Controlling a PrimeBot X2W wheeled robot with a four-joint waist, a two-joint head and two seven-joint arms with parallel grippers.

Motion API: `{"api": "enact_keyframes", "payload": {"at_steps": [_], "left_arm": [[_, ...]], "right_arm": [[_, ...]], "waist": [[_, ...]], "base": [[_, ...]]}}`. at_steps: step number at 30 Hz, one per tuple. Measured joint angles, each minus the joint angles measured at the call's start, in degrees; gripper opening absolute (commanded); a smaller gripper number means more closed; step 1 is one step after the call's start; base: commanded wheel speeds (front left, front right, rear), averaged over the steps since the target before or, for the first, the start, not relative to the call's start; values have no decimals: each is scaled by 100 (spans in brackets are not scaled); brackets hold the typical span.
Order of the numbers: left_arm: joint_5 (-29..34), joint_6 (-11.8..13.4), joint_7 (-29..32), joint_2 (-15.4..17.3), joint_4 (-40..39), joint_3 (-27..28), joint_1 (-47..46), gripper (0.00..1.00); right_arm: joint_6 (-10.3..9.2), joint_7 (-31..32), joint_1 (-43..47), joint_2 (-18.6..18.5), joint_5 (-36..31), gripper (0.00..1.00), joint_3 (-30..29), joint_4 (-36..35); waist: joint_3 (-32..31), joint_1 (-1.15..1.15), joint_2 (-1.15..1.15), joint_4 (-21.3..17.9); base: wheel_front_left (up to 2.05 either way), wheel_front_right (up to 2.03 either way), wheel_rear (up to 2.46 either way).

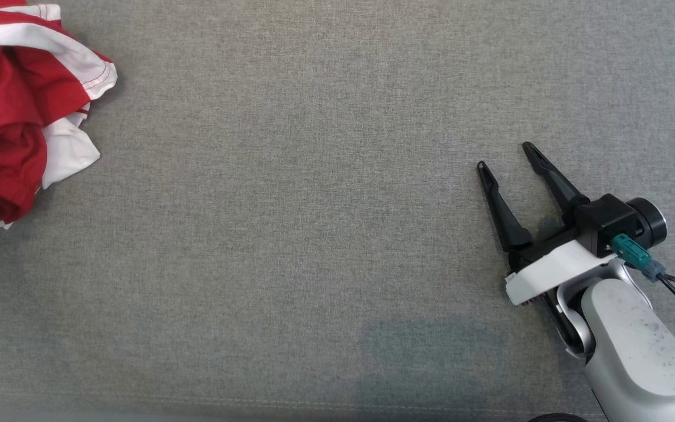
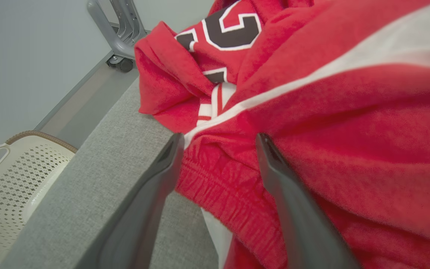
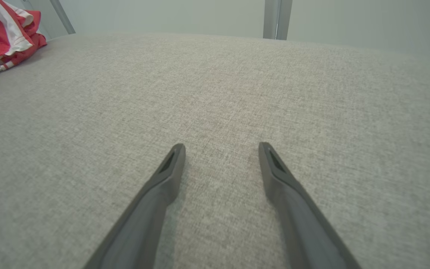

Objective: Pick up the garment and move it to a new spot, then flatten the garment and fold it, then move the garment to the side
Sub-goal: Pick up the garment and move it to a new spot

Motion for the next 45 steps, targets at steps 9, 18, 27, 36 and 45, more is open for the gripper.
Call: {"api": "enact_keyframes", "payload": {"at_steps": [9,18,27,36,45], "left_arm": [[-108,0,-387,90,-371,-444,25,0],[-201,0,-552,283,-976,-970,-185,0],[-694,0,-675,365,-1624,-1181,-26,0],[-183,224,-768,-436,-2613,-523,1430,100],[768,194,-768,-1521,-3208,870,3482,100]], "right_arm": [[-1,2,15,119,58,100,-30,73],[-1,7,146,405,136,100,-41,221],[-1,8,342,622,245,100,-156,337],[-1,8,760,873,178,100,-449,240],[-1,8,995,943,162,100,-405,229]], "waist": [[-239,0,0,15],[-671,0,0,48],[-1071,0,0,-85],[-1708,-1,0,-324],[-2231,-1,0,-702]], "base": [[0,0,0],[0,0,0],[0,0,0],[0,0,0],[0,0,0]]}}
